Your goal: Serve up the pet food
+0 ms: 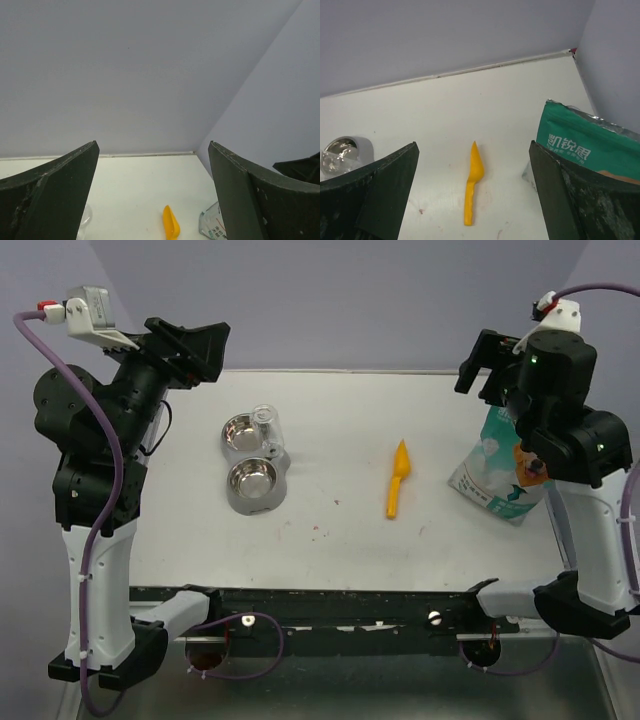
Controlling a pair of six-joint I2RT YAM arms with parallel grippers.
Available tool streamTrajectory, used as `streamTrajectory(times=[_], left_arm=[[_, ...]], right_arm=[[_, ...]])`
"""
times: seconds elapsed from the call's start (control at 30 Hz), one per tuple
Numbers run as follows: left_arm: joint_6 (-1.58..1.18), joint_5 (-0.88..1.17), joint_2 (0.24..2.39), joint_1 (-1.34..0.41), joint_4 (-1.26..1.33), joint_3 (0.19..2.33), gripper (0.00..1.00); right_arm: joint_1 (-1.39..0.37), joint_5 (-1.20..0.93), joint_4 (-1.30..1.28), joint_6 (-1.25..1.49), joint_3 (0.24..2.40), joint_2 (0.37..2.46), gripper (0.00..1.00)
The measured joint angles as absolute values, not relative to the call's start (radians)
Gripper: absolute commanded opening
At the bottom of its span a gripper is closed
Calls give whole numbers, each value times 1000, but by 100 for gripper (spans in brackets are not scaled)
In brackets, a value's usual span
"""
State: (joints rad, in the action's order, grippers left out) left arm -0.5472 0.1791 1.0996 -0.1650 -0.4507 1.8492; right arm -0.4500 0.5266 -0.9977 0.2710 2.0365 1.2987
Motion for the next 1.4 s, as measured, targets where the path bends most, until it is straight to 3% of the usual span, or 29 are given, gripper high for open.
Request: streamTrajectory(times=[0.33, 0.67, 1.07, 1.27, 1.4], left_arm=[[-553, 290, 1079, -218, -524, 1769, 98], [-535, 448, 948, -329, -693, 1545, 99], [-439, 493, 753, -504, -765, 1440, 98], [-376, 493, 805, -603, -791, 1473, 98], [-343, 486, 821, -632, -809, 1493, 99]], right_arm=[[-441, 518, -1004, 249, 2037, 1461, 100], [-133, 340, -1047, 279, 2486, 1895, 99], [84, 244, -1139, 246, 2236, 1678, 96], [99, 172, -1135, 190, 2155, 1638, 76], [98, 109, -1122, 144, 2142, 1669, 73]])
